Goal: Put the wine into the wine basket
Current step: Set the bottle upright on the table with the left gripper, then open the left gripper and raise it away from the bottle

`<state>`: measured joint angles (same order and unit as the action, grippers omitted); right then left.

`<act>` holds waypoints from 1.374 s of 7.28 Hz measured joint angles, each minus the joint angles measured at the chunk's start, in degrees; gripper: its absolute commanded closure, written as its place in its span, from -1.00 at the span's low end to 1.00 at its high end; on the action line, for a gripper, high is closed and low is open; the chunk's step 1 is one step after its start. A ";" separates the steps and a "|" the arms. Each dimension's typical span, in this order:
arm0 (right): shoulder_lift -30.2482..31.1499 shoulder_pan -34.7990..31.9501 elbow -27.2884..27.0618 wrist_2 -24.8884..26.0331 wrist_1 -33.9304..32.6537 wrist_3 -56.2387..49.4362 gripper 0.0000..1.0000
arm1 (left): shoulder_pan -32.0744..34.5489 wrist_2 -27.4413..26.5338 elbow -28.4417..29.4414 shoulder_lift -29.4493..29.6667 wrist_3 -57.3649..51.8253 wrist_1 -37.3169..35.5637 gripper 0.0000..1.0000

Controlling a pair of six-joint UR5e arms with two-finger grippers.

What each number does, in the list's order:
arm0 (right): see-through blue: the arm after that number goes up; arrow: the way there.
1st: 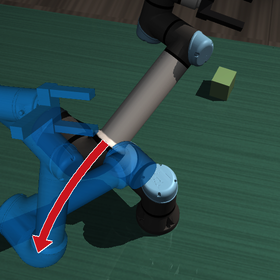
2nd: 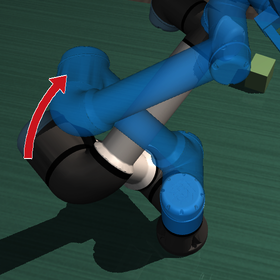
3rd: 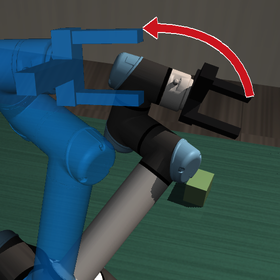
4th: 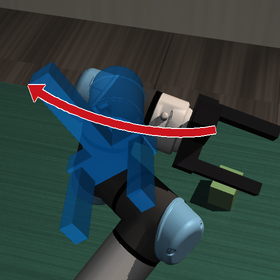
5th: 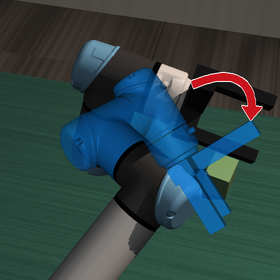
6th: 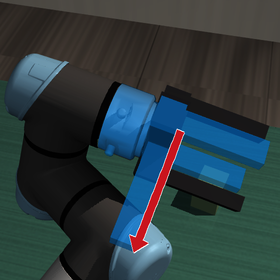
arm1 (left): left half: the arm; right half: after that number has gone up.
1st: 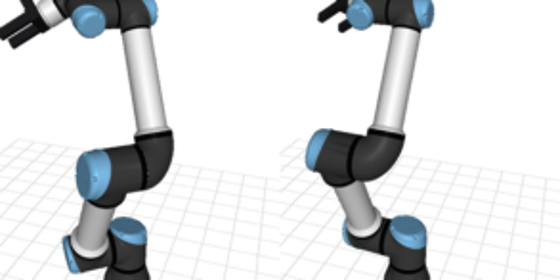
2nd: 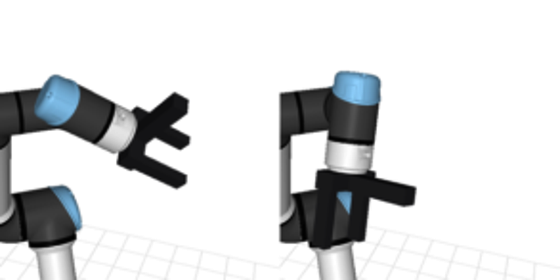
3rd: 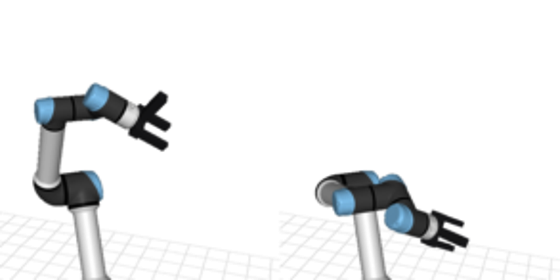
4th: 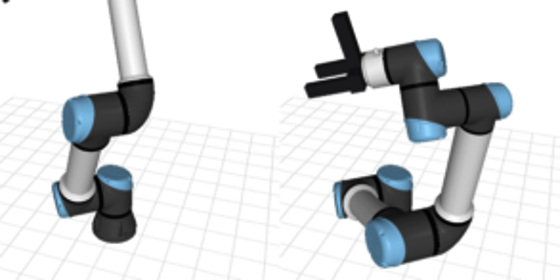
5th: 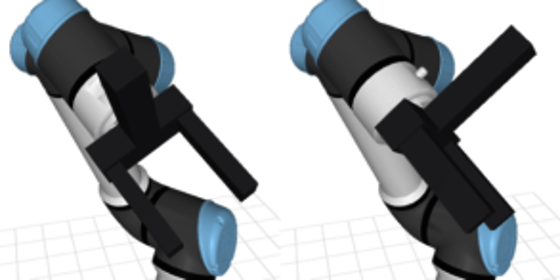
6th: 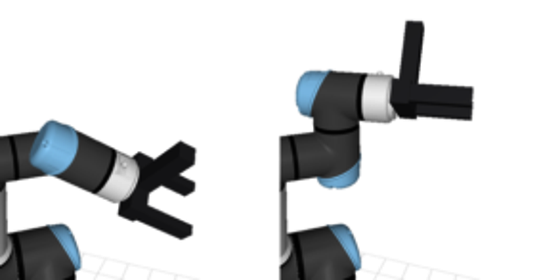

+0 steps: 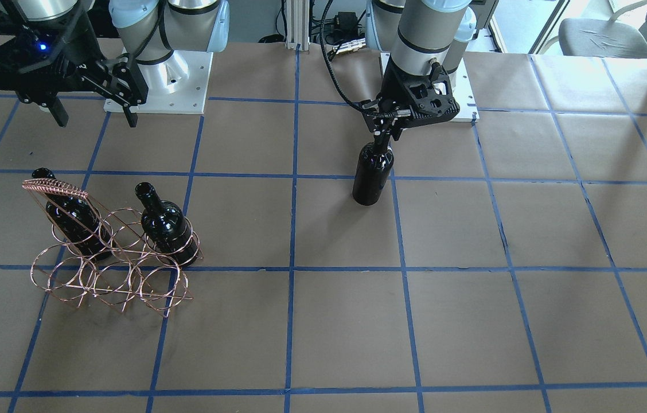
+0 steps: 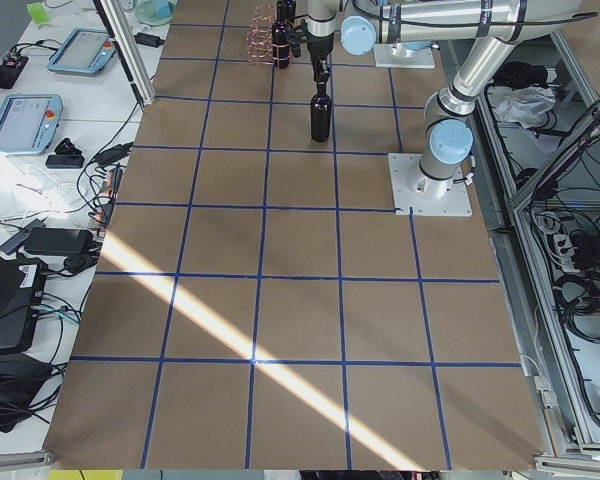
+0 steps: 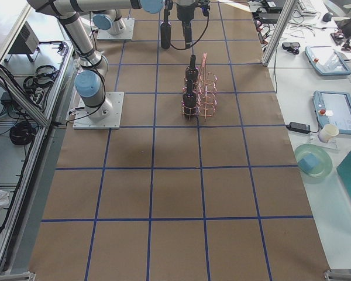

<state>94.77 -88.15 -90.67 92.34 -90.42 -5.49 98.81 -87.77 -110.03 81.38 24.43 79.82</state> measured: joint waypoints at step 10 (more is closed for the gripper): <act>0.57 -0.25 -0.04 -0.47 1.74 0.09 -1.00 | -2.26 1.59 5.25 0.32 -6.10 0.14 -1.00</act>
<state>95.34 -88.40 -90.71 91.87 -88.68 -5.39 96.55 -86.18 -104.78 81.70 18.33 79.95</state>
